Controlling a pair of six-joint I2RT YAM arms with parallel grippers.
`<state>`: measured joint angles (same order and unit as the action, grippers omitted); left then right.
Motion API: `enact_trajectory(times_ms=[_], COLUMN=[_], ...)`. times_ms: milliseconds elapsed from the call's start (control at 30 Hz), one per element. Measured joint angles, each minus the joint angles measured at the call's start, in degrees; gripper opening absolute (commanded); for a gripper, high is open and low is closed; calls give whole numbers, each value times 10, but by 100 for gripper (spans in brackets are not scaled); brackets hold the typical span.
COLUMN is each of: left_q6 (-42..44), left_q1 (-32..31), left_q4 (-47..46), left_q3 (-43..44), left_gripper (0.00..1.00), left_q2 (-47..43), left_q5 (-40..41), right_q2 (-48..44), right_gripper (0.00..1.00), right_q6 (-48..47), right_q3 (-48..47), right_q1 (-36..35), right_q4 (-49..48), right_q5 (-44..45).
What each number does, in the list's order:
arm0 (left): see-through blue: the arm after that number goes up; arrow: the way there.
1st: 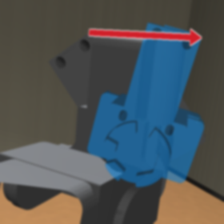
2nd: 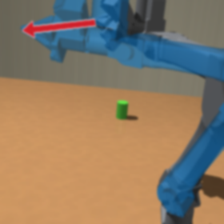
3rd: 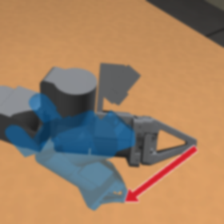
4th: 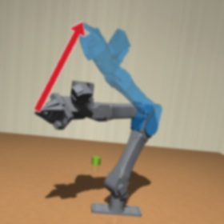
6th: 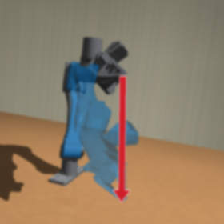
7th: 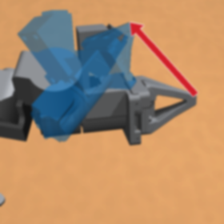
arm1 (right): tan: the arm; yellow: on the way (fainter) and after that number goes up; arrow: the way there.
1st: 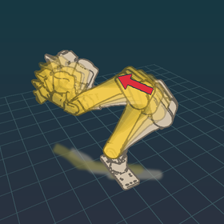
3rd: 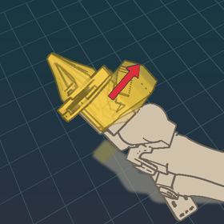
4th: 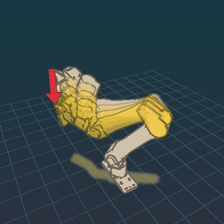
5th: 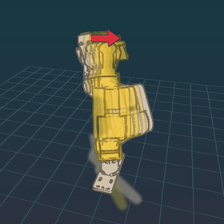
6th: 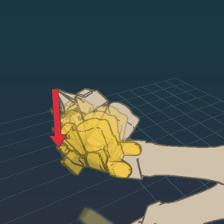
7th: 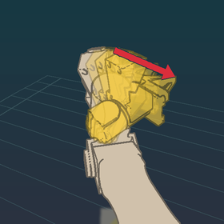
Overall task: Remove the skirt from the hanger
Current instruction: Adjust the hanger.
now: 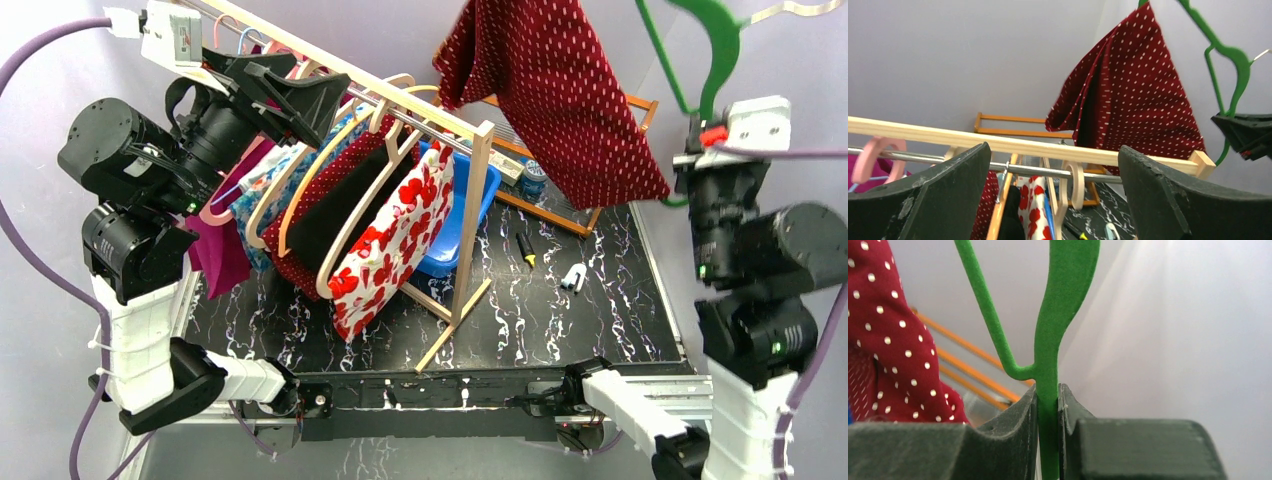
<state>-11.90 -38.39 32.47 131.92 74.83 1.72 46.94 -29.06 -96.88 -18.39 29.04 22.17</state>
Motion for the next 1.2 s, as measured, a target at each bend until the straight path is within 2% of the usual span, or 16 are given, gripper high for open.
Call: enact_trajectory(times_ms=[133,300,433,567,700,933,1200], left_q6=[24,49,64,60,49,23,-66], left_q1=[0,0,0,0,0,0,0], left_q4=[-1,-12,-28,-44,-70,-125,-186], left_q3=[37,55,78,71,44,48,57], left_gripper=[98,98,98,98,98,98,98], left_q2=[23,56,97,117,115,130,178], left_q5=[21,37,39,36,36,19,-113], right_q2=[96,191,261,325,340,316,304], right_gripper=[0,0,0,0,0,0,0], right_q6=[4,35,63,82,93,103,93], right_q3=[-87,-121,-134,-182,-195,-195,-181], right_q1=[0,0,0,-1,-1,0,0], right_q4=[-67,-150,-172,-160,-158,-187,-203], right_q5=[-34,-89,-133,-136,-133,-142,-143])
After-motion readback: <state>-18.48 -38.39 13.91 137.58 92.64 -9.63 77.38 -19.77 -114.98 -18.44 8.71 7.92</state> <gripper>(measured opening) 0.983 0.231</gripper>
